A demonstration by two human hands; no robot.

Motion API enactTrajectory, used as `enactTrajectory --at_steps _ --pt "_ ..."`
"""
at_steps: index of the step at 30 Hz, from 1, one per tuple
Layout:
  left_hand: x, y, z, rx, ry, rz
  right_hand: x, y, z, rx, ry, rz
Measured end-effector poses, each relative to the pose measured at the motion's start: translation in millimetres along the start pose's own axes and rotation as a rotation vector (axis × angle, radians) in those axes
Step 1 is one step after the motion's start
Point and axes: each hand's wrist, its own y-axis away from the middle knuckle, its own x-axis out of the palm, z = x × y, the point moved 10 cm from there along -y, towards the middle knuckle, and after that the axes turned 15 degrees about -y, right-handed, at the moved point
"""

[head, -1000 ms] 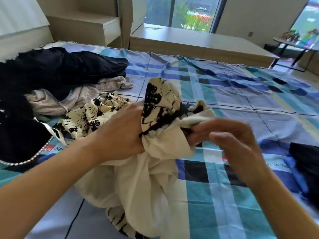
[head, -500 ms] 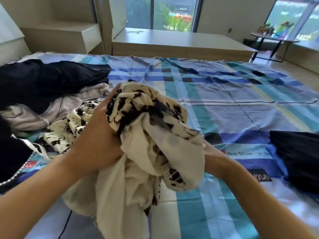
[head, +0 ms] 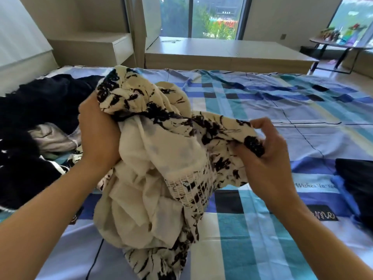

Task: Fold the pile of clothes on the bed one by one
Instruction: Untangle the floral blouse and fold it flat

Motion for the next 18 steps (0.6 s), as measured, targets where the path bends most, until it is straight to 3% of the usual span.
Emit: enactTrajectory --at_steps 3,7,9,13,16,18 --pt "5.1 -1.7 19.6 -0.087 0.038 0.022 -18.6 -4.2 -5.4 -0.032 0.087 -0.086" --pt "20.1 11.5 47.4 -0.307 0.357 0.072 -31.1 -5.4 -21.8 -0.027 0.327 -0.126" --pt "22.5 13.3 41.4 -0.314 0.426 0.103 -14.8 -3.1 -22.0 -0.07 0.335 -0.006" --pt "18.6 15.1 8.7 -0.217 0.524 0.131 58.6 28.9 -56.3 0.07 0.382 0.508" --pt "16.5 20.3 -19.1 -0.123 0.556 0.169 72.8 41.8 -91.0 0.185 0.506 0.512" --pt "17.4 22.9 -32.8 -0.042 0.504 0.194 75.5 40.0 -101.1 0.263 0.403 0.464"
